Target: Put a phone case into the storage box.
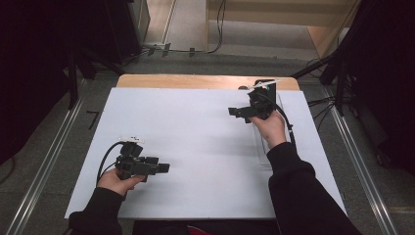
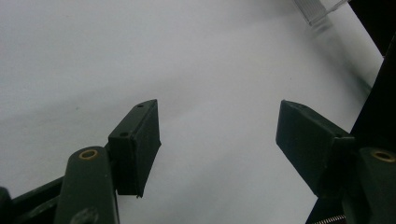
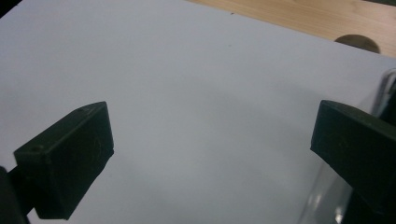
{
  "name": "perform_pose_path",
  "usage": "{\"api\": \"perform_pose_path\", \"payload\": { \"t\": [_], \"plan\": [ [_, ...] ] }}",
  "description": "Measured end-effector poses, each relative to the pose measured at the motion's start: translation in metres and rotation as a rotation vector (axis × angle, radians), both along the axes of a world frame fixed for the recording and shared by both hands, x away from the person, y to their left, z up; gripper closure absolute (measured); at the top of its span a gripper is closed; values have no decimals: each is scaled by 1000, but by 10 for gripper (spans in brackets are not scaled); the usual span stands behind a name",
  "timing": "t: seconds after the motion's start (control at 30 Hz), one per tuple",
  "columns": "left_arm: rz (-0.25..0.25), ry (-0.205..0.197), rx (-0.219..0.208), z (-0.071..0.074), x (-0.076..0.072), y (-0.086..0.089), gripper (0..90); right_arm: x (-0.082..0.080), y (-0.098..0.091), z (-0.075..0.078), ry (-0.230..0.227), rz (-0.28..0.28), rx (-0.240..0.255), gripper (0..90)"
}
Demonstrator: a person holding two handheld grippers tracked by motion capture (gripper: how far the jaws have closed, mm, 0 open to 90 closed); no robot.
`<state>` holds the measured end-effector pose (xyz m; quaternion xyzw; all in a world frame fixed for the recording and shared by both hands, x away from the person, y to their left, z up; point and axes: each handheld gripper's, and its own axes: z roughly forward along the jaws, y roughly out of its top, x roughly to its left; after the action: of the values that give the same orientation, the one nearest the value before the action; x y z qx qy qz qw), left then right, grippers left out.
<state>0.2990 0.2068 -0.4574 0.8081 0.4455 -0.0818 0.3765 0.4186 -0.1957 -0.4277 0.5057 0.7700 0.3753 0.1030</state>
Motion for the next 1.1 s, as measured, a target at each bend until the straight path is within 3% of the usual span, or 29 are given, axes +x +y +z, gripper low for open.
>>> {"api": "perform_pose_path", "payload": {
  "t": [0.23, 0.3, 0.37, 0.6, 0.7, 0.9, 1.1],
  "plan": [
    [-2, -2, -7, 2, 0, 1, 301, -5, 16, -4, 37, 50, -3, 0],
    [-3, -3, -5, 2, 0, 1, 301, -8, 20, -7, 42, 50, -17, 73],
    [-4, -5, -1, 2, 0, 1, 301, -11, 23, -9, 60, 56, -27, 90],
    [-22, -8, -29, 4, -1, 0, 301, -21, 28, -14, 112, 116, 26, 156],
    [-23, -10, -23, 4, -1, 0, 301, -27, 29, -14, 106, 89, 10, 235],
    [-37, -7, -30, 5, -4, -1, 301, -39, 28, -15, 121, 150, 25, 239],
    [-55, -18, -14, 6, -6, -6, 301, -52, 27, -12, 98, 196, 43, 240]
  ]
}}
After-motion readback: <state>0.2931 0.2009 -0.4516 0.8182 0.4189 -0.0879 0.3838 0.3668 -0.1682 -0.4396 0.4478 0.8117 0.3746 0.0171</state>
